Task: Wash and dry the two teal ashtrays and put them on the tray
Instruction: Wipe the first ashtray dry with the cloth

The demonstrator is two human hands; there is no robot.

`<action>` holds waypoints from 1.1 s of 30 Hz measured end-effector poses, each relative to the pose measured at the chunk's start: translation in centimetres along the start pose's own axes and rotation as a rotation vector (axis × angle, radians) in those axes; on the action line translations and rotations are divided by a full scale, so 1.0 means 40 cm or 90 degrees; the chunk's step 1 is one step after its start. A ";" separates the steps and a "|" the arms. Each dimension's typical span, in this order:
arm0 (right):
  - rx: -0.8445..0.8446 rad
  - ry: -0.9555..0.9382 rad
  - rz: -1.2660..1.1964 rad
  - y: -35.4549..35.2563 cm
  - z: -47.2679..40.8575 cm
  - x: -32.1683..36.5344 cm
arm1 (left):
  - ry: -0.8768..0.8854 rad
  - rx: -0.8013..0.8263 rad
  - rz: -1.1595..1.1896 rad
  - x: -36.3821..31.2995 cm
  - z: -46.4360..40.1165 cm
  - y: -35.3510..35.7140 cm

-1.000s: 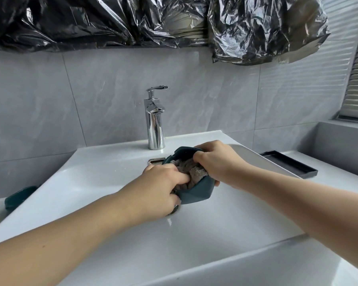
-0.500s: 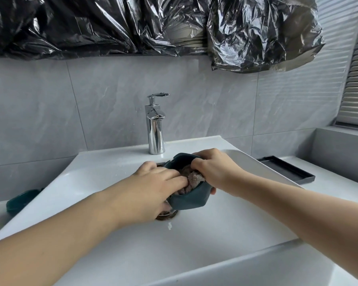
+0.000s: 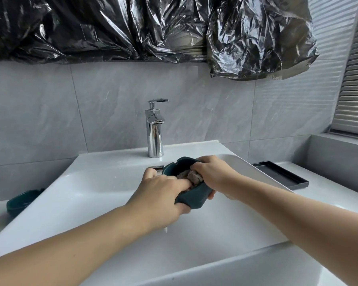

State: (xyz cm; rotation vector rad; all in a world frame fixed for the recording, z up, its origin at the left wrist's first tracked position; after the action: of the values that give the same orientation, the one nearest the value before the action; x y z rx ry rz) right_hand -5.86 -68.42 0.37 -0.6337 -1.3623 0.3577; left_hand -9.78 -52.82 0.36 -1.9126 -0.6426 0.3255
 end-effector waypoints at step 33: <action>-0.128 -0.593 0.522 -0.043 0.029 -0.014 | -0.066 0.123 0.445 0.031 0.025 -0.034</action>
State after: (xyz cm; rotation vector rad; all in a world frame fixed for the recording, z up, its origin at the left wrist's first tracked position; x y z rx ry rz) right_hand -7.32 -69.86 1.08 -1.2825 -1.9764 1.3044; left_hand -9.67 -50.93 1.25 -1.8858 0.0218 0.8972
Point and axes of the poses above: each hand's wrist, its own z-axis away from the middle knuckle, its own y-axis out of the palm, x = y × z, the point moved 3 cm from there along -z, towards the middle knuckle, and after that the axes turned 14 degrees about y, right-handed, at the moved point
